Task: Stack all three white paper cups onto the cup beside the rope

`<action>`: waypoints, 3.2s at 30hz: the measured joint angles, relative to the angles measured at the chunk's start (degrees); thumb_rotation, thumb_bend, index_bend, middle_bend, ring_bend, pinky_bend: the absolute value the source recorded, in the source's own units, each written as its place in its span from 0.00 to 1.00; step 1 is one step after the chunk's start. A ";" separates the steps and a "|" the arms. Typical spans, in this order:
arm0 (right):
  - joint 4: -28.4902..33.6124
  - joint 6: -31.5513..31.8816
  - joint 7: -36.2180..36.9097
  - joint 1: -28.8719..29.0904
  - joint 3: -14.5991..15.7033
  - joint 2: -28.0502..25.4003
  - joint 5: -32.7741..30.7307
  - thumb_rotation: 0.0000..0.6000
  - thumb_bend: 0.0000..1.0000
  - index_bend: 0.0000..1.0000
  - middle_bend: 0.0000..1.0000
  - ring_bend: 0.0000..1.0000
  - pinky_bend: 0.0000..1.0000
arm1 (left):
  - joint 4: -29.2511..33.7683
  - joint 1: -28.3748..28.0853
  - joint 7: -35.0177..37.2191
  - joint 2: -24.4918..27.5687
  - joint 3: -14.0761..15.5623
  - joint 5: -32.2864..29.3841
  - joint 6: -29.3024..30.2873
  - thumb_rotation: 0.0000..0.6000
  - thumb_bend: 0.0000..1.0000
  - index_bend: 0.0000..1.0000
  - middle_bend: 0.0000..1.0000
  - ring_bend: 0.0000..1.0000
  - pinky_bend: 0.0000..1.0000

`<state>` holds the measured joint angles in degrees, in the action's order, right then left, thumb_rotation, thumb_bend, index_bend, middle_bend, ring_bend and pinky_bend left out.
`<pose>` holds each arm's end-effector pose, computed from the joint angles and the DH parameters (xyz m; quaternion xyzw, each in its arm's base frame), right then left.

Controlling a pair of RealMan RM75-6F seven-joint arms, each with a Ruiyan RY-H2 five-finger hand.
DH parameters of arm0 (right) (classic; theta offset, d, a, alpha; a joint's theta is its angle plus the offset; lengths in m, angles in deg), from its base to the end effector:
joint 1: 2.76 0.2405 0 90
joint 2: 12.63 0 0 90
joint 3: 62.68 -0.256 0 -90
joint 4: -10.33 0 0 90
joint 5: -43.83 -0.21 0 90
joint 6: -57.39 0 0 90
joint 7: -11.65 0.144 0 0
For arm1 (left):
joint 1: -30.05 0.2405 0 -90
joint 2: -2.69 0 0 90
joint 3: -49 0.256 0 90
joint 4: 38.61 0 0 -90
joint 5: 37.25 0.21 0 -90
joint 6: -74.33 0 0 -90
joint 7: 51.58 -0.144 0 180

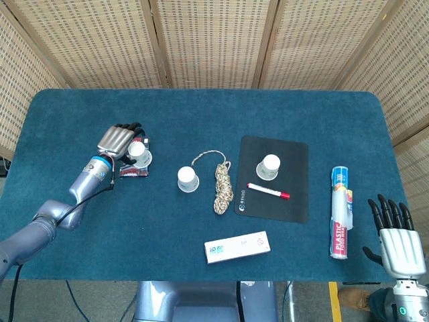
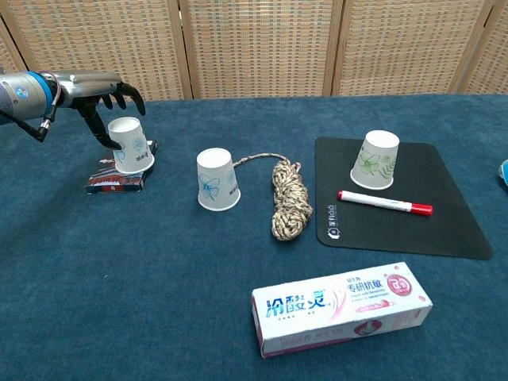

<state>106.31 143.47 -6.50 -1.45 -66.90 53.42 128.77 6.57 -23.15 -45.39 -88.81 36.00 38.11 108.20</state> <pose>-0.3056 -0.1659 0.1494 0.6115 -0.3339 0.3105 0.6467 -0.1978 0.4732 0.0310 -0.7502 -0.3521 -0.2932 0.4767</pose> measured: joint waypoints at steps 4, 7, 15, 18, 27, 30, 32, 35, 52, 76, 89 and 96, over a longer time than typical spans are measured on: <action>-0.14 -0.52 0.26 0.27 -0.09 0.03 -0.70 1.00 0.00 0.00 0.00 0.00 0.00 | -1.38 -0.32 0.65 -0.88 0.40 0.00 0.36 1.00 0.19 0.54 0.44 0.45 0.32; -0.09 -0.56 0.39 0.34 -0.07 -0.04 -0.82 1.00 0.00 0.00 0.00 0.00 0.00 | -1.16 -0.33 0.93 -0.62 0.83 0.13 0.80 1.00 0.19 0.55 0.45 0.45 0.33; 0.23 -0.02 1.28 0.22 0.08 -0.51 -0.54 1.00 0.00 0.00 0.00 0.00 0.00 | 3.97 0.62 2.98 2.34 0.65 0.61 3.85 1.00 0.18 0.54 0.45 0.45 0.32; 0.44 0.03 1.67 0.20 0.22 -0.80 -0.40 1.00 0.00 0.00 0.00 0.00 0.00 | 9.84 1.33 4.71 5.29 0.46 1.49 6.01 1.00 0.18 0.53 0.45 0.45 0.32; 0.44 0.05 1.77 0.34 0.40 -0.94 -0.35 1.00 0.00 0.00 0.00 0.00 0.00 | 31.08 1.79 3.37 13.44 0.37 3.34 9.35 1.00 0.17 0.51 0.43 0.45 0.32; 0.42 0.13 1.84 0.31 0.44 -0.97 -0.40 1.00 0.00 0.00 0.00 0.00 0.00 | 33.21 1.17 -1.45 13.62 0.31 2.23 9.34 1.00 0.17 0.51 0.43 0.45 0.32; 0.45 0.24 2.01 0.28 0.41 -1.02 -0.49 1.00 0.00 0.00 0.00 0.00 0.00 | 34.23 0.68 -5.12 13.32 0.17 0.85 9.49 1.00 0.17 0.51 0.43 0.45 0.32; 0.44 0.30 2.35 0.23 0.33 -1.14 -0.74 1.00 0.00 0.00 0.00 0.00 0.00 | 35.14 0.00 -9.85 12.62 -0.02 -0.96 10.11 1.00 0.17 0.51 0.43 0.45 0.32; 0.45 0.09 3.01 0.42 0.36 -1.43 -1.08 1.00 0.00 0.00 0.00 0.00 0.00 | 31.01 -2.92 -12.91 7.36 -0.87 -7.99 8.94 1.00 0.07 0.37 0.35 0.37 0.28; -0.99 -5.66 3.17 4.88 -1.18 -1.33 -2.16 1.00 0.00 0.00 0.00 0.00 0.00 | 42.48 11.31 -14.52 18.15 2.21 -9.41 28.29 1.00 0.00 0.00 0.00 0.00 0.00; -2.15 -21.17 6.27 19.68 -6.70 -3.66 -1.87 1.00 0.00 0.04 0.01 0.00 0.00 | 51.62 28.76 -19.69 24.68 8.40 -11.94 46.44 1.00 0.00 0.00 0.00 0.00 0.00; -4.66 -37.48 9.12 31.71 -10.19 0.73 -8.44 1.00 0.00 0.11 0.05 0.00 0.00 | 54.69 31.45 -23.34 26.24 9.20 -11.08 48.63 1.00 0.00 0.00 0.00 0.00 0.00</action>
<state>101.65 105.98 2.63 30.26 -77.09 54.15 120.33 61.27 8.30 -68.74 -62.57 45.21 27.03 156.83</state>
